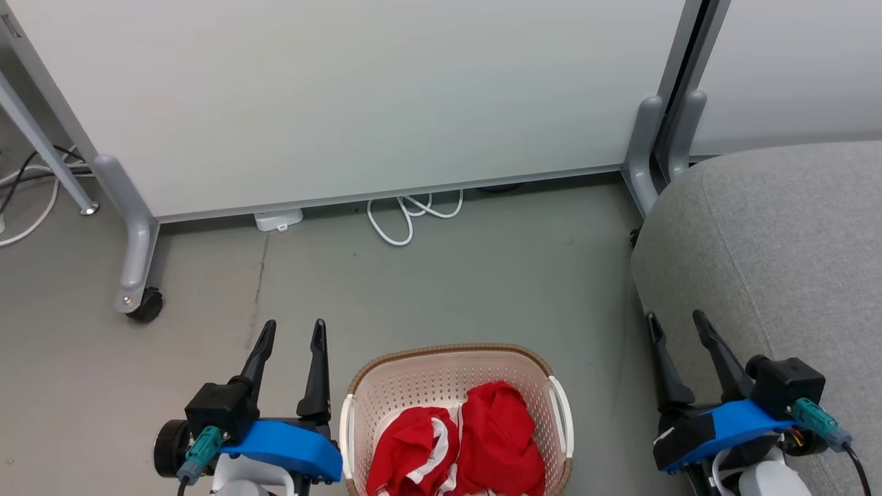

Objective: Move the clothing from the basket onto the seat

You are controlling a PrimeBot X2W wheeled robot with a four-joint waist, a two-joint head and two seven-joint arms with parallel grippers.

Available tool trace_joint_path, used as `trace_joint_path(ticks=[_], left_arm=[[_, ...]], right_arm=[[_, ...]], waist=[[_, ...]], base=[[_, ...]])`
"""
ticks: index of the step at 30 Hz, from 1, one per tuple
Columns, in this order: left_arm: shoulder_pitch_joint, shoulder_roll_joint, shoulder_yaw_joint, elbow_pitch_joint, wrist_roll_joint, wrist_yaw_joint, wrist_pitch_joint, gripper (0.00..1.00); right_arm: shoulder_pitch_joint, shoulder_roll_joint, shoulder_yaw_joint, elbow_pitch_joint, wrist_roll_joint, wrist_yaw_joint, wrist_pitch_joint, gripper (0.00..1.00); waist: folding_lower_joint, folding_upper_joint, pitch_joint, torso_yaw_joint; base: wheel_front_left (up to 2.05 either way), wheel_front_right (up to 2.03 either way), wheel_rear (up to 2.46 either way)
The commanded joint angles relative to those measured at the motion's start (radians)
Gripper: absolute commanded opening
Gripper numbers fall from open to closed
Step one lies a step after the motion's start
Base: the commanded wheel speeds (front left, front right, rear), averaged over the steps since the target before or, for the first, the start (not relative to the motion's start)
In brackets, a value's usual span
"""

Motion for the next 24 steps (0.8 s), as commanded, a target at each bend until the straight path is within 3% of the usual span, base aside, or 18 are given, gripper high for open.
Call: trace_joint_path(ticks=[1, 24], left_arm=[[-0.019, 0.002, 0.003, 0.004, 0.003, 0.003, -0.004, 1.00], [-0.255, 0.005, -0.036, 0.220, 0.062, -0.037, -0.004, 1.00]], right_arm=[[-0.023, -0.006, 0.004, -0.007, 0.000, 0.000, -0.006, 1.00], [-0.196, -0.005, 0.034, -0.103, -0.024, 0.000, -0.020, 1.00]], waist=[[0.0000, 0.0000, 0.027, -0.008], [0.0000, 0.0000, 0.479, -0.122]], base=[[0.00, 0.00, 0.00], [0.00, 0.00, 0.00]])
